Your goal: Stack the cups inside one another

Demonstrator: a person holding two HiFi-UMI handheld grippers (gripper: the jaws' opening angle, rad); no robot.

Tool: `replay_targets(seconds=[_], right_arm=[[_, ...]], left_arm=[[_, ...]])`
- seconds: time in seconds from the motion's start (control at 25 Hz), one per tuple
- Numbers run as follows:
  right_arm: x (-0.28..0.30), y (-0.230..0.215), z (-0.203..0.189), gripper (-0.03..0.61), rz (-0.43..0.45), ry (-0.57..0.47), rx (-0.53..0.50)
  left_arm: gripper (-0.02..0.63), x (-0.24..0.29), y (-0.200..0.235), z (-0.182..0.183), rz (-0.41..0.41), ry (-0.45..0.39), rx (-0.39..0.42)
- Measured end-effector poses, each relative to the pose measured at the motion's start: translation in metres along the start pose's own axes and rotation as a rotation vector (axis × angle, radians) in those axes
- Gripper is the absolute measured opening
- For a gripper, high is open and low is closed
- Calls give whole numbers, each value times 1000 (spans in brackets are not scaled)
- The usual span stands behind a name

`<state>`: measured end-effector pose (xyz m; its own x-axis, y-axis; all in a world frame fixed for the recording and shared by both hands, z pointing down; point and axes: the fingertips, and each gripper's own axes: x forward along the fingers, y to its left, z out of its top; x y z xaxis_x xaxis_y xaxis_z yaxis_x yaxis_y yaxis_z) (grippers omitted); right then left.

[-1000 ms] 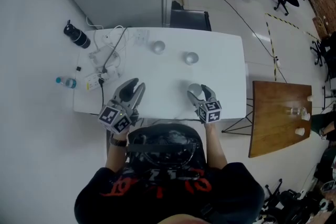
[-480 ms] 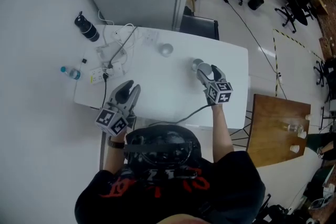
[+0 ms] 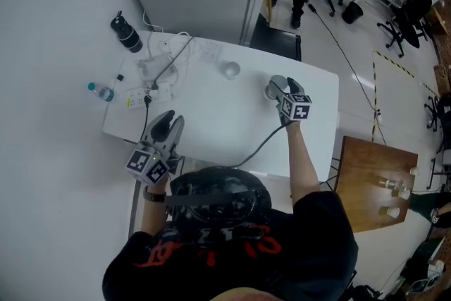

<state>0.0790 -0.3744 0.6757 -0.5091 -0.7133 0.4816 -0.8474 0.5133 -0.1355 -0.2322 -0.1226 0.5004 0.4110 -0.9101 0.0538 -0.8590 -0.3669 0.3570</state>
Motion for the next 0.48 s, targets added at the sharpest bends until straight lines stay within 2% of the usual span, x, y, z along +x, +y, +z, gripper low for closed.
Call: replay_targets(seconds=[0.24,0.48], right_arm=[[4,-2,1,357,-14,9,-7],[-24,11,9,356,28,-57,25]], left_arm=[[123,-4,1,1,13,-1,3],[123,-1,-4,-1,-9,12,7]])
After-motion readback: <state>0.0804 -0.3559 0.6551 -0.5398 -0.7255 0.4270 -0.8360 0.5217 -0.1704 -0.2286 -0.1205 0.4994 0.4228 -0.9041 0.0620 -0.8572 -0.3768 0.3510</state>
